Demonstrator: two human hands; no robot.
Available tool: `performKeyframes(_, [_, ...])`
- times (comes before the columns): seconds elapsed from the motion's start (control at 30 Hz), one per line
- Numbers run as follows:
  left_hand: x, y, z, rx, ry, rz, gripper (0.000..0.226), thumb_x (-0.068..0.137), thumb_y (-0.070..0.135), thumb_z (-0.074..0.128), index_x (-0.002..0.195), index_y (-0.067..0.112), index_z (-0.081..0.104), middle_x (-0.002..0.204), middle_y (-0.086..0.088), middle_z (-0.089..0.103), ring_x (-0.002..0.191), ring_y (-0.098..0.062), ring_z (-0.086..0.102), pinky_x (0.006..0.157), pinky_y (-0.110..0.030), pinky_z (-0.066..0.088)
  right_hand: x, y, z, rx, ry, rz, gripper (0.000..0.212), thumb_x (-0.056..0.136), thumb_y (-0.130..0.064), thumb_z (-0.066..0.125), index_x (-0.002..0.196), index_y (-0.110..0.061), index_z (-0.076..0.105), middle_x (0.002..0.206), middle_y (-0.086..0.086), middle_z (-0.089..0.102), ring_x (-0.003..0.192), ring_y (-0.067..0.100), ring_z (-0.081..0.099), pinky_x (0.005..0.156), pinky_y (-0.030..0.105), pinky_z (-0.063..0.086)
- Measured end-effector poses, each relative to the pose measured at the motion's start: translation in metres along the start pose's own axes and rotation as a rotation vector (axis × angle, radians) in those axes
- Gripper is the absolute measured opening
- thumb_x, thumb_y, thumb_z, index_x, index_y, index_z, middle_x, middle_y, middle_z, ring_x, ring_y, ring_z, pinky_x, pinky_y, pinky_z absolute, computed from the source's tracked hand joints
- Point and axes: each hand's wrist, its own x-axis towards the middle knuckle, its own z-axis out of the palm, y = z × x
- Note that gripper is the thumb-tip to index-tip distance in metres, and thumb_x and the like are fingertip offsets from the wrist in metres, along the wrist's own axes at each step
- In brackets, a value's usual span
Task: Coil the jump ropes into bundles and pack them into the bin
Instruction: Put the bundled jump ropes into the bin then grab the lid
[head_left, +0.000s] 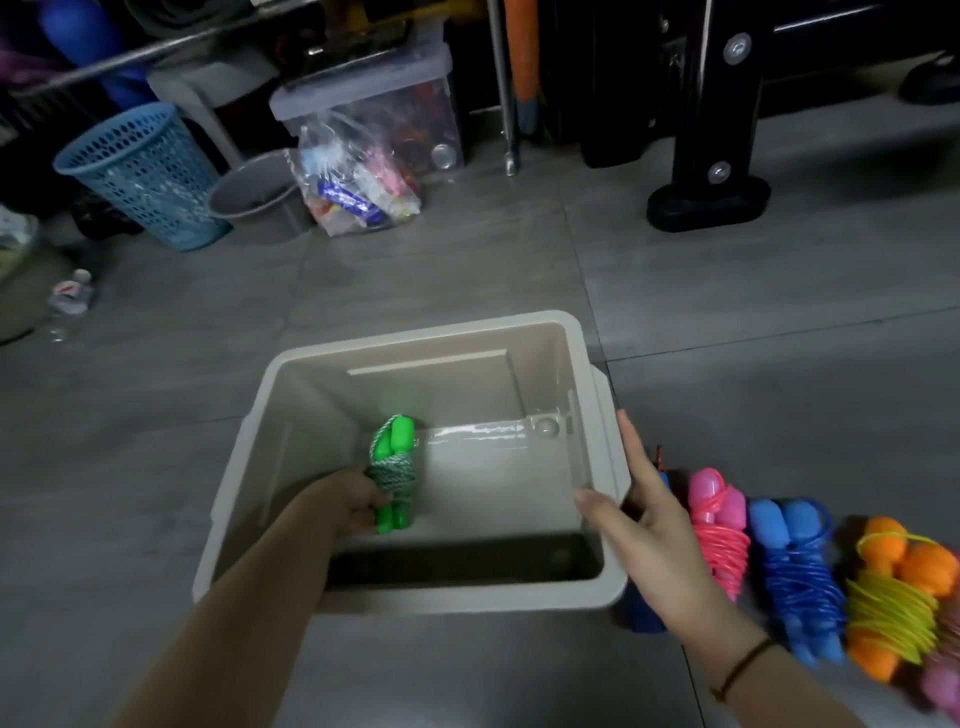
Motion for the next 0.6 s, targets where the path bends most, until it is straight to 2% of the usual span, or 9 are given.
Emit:
performKeyframes(0.1, [0.001, 0.006, -0.001, 0.101, -0.024, 0.007, 0.03, 0.094, -0.016, 0.032, 0.079, 0.0, 0.052, 0.048, -0.006, 0.064, 0.039, -0.015, 0.061, 0.048, -0.026, 0.05, -0.001, 0.0, 0.0, 0.007, 0.009, 0.004, 0.078, 0.086, -0.003, 0.059, 0.144, -0.041, 0.024, 0.11, -0.028, 0.065, 0.102, 0.0, 0.064, 0.081, 0.023, 0.056])
performKeyframes(0.23, [0.001, 0.007, 0.002, 0.287, -0.074, 0.1, 0.03, 0.089, -0.014, 0.034, 0.068, -0.005, 0.054, 0.051, -0.013, 0.063, 0.035, -0.018, 0.054, 0.046, -0.024, 0.043, 0.0, 0.0, 0.0, -0.021, 0.009, -0.009, 0.077, 0.086, -0.004, 0.059, 0.143, -0.043, 0.023, 0.112, -0.032, 0.062, 0.107, -0.003, 0.061, 0.09, 0.029, 0.054])
performKeyframes(0.3, [0.004, 0.008, 0.005, 0.358, -0.051, 0.151, 0.016, 0.078, 0.003, 0.054, 0.066, -0.007, 0.057, 0.058, -0.022, 0.063, 0.037, -0.024, 0.053, 0.047, -0.027, 0.042, 0.0, 0.002, 0.0, -0.035, 0.014, -0.021, 0.077, 0.086, -0.007, 0.061, 0.14, -0.048, 0.025, 0.121, -0.027, 0.06, 0.113, 0.0, 0.058, 0.098, 0.038, 0.05])
performKeyframes(0.33, [0.008, 0.008, 0.003, 0.359, -0.023, 0.173, 0.025, 0.062, 0.014, 0.064, 0.069, -0.01, 0.06, 0.063, -0.025, 0.064, 0.042, -0.026, 0.055, 0.048, -0.029, 0.043, 0.0, 0.004, 0.0, -0.034, 0.013, -0.022, 0.076, 0.086, -0.01, 0.062, 0.139, -0.051, 0.027, 0.125, -0.023, 0.059, 0.117, 0.004, 0.057, 0.101, 0.043, 0.047])
performKeyframes(0.37, [0.02, 0.009, -0.003, 0.374, 0.025, 0.185, 0.043, 0.045, 0.017, 0.067, 0.075, -0.013, 0.062, 0.068, -0.026, 0.064, 0.049, -0.028, 0.057, 0.05, -0.032, 0.045, 0.0, 0.006, -0.001, -0.029, 0.013, -0.019, 0.075, 0.086, -0.012, 0.063, 0.139, -0.053, 0.028, 0.128, -0.02, 0.058, 0.119, 0.007, 0.055, 0.102, 0.046, 0.045])
performKeyframes(0.43, [0.035, 0.016, -0.011, 0.436, 0.135, 0.207, 0.071, 0.031, 0.02, 0.066, 0.094, -0.013, 0.062, 0.083, -0.027, 0.066, 0.066, -0.032, 0.064, 0.058, -0.039, 0.051, 0.001, 0.01, -0.001, -0.021, 0.017, -0.021, 0.074, 0.086, -0.017, 0.064, 0.138, -0.056, 0.028, 0.131, -0.018, 0.056, 0.123, 0.009, 0.053, 0.103, 0.048, 0.044])
performKeyframes(0.47, [0.03, 0.025, -0.01, 0.498, 0.182, 0.233, 0.074, 0.035, 0.023, 0.068, 0.102, -0.008, 0.062, 0.094, -0.026, 0.067, 0.079, -0.034, 0.067, 0.069, -0.042, 0.054, 0.001, 0.01, -0.001, -0.02, 0.023, -0.022, 0.073, 0.085, -0.02, 0.066, 0.137, -0.056, 0.029, 0.131, -0.018, 0.056, 0.123, 0.009, 0.053, 0.103, 0.048, 0.043])
performKeyframes(0.53, [-0.028, 0.061, 0.011, 0.685, 0.262, 0.295, 0.066, 0.063, 0.024, 0.073, 0.123, 0.003, 0.056, 0.119, -0.022, 0.062, 0.107, -0.033, 0.061, 0.091, -0.037, 0.049, 0.001, 0.009, 0.0, -0.031, 0.034, -0.022, 0.074, 0.079, -0.032, 0.069, 0.136, -0.059, 0.029, 0.131, -0.019, 0.056, 0.123, 0.007, 0.053, 0.105, 0.047, 0.042])
performKeyframes(0.6, [-0.08, 0.089, 0.045, 0.644, 0.329, 0.463, 0.052, 0.085, 0.019, 0.063, 0.134, 0.014, 0.048, 0.13, -0.016, 0.057, 0.115, -0.029, 0.056, 0.096, -0.03, 0.04, 0.0, 0.008, 0.0, -0.05, 0.037, -0.024, 0.073, 0.077, -0.038, 0.07, 0.133, -0.062, 0.028, 0.134, -0.019, 0.054, 0.124, 0.005, 0.051, 0.107, 0.044, 0.04])
